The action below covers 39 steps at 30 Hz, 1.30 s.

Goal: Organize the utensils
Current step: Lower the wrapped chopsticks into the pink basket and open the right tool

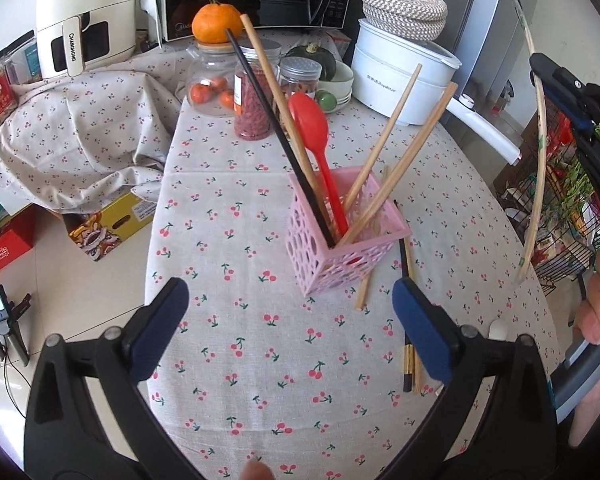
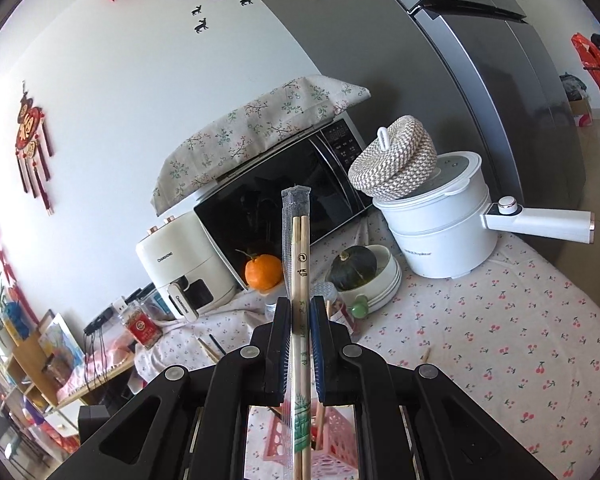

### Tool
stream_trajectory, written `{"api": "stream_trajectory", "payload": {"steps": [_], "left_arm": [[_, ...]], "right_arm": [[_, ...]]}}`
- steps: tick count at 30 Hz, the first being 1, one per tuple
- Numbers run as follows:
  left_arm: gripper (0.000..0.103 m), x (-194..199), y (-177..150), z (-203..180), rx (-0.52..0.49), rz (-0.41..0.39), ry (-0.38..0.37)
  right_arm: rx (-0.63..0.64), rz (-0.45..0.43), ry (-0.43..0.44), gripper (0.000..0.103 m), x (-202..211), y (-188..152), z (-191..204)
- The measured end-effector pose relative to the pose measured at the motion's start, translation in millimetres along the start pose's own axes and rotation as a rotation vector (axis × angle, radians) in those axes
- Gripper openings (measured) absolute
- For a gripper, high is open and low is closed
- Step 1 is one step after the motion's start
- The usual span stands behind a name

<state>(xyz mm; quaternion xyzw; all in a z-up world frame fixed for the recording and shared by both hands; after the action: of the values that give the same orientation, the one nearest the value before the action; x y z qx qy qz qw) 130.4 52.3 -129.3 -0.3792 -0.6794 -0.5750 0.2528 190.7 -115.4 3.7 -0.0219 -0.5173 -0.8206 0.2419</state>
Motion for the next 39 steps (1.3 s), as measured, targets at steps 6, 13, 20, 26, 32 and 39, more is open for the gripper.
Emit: {"api": "stream_trajectory", "payload": {"steps": [6,13,20,26,32,39], "left_arm": [[0.101,-9.5,-5.1,15.9,0.024,0.051,0.003],[0.101,-7.6,-0.1,29.6,-0.052,0.081,0.077],[0.101,-7.7,-1.0,61.9,-0.003,0.121,0.121],[0.101,-15.3,-2.5,70.1,0.001,0.150,0.136],[0.101,-14.3,-2.4,62.0,-0.020,0.145,0.123],[0.101,-16.1,-10.6,44.2,-0.014,0.151,0.060]], "right_arm": [[0.053,0.004,-0.017,0.010,-29.4,-7.3,24.1],[0.096,-0.063,-0.115,0.010,-56.5,-11.7,32.2],[0.068,-0.111,-0.192,0.010,-78.3,-20.8,25.4],[0.059,-0.107,-0.227,0.014,-88.4,-39.9,17.6],[0.024,-0.069,-0.179,0.029,-72.9,-40.9,15.6],[0.098,-0.066,-0.152,0.048,-27.9,-13.3,20.9]]}}
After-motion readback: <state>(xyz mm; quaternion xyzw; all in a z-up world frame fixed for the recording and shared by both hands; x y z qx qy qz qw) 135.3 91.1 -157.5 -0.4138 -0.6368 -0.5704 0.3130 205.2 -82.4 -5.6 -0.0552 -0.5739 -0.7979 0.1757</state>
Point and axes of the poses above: each gripper's, at about its wrist camera, not at the fingertips, and x roughly against the way its jaws point, z to its left, y to its top, the point moved 10 cm from there along -x, roughly the way its jaws point, and after that the axes turned 6 degrees about -y, right-handed, at the moved point
